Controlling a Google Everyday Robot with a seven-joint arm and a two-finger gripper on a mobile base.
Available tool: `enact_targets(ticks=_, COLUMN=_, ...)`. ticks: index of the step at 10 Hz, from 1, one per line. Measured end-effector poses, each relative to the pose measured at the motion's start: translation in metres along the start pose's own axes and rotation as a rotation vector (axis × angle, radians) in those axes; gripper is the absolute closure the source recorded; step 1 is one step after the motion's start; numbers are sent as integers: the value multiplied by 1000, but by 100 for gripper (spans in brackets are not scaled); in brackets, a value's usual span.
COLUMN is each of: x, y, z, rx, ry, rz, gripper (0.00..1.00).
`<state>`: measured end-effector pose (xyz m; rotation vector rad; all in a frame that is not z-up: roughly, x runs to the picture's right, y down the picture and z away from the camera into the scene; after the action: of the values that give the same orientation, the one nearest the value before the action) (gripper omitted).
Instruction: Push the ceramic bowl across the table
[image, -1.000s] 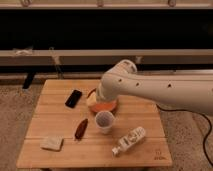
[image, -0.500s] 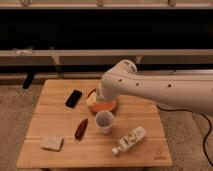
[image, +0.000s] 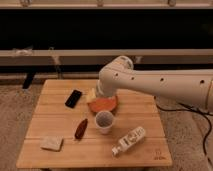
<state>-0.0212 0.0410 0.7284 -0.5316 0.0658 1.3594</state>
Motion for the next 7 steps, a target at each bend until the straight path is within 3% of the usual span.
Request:
enact_targets(ticks=4, x=-15, y=-6, z=21, rx=34, ry=47, rz=-19, gripper=20)
enact_targets(ticks=7, x=-36, y=-27, z=52, rx=117, ry=103, rz=-25, gripper=20)
